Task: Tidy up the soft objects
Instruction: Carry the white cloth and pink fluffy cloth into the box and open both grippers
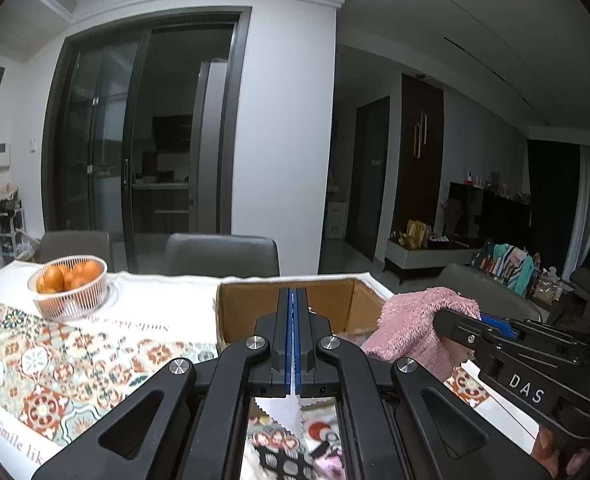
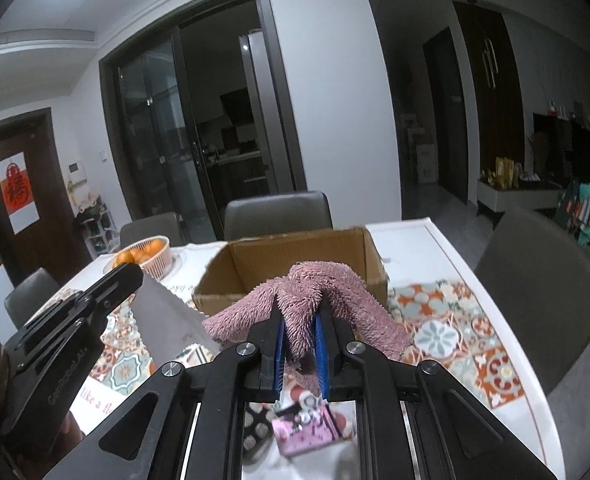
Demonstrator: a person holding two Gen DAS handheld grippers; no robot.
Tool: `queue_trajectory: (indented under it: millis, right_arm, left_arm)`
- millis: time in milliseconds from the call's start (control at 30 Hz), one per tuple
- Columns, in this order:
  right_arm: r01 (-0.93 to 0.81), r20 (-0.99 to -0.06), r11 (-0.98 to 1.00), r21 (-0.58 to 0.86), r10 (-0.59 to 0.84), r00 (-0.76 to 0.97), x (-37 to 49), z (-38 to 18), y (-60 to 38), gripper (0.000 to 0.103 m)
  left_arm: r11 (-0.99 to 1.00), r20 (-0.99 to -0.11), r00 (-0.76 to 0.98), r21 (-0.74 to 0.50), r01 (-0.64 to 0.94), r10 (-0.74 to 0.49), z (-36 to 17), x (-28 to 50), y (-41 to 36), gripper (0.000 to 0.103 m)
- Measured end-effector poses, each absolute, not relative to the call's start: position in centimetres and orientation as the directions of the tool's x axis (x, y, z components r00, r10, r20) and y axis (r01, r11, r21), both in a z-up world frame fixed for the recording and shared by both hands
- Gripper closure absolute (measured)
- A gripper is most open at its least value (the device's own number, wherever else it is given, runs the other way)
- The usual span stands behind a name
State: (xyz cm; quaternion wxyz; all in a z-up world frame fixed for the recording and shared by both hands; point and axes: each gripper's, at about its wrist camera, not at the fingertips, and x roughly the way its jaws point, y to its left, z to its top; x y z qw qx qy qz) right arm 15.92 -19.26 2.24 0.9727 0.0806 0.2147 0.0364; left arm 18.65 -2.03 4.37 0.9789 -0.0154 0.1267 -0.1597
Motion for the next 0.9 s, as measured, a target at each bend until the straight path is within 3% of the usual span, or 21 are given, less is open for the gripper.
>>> queue_trajectory:
  millis: [433, 900]
  right_arm:
    - [-0.073, -0.351, 0.986, 0.151, 0.122, 0.928, 18.7, 4.6, -18.8, 0.089]
    - [-0.095, -0.353, 0.984, 0.153, 0.144, 0.925, 23.2, 4.7, -19.0, 0.089]
  left_arm:
    - [0.945, -0.187, 0.926, -0.042, 0.325, -0.327, 7.1, 21.9, -2.5, 0.101]
    - [0.934, -0.182, 0.916, -0.038, 0.356, -0.357, 7.3, 26.6, -3.8, 0.101]
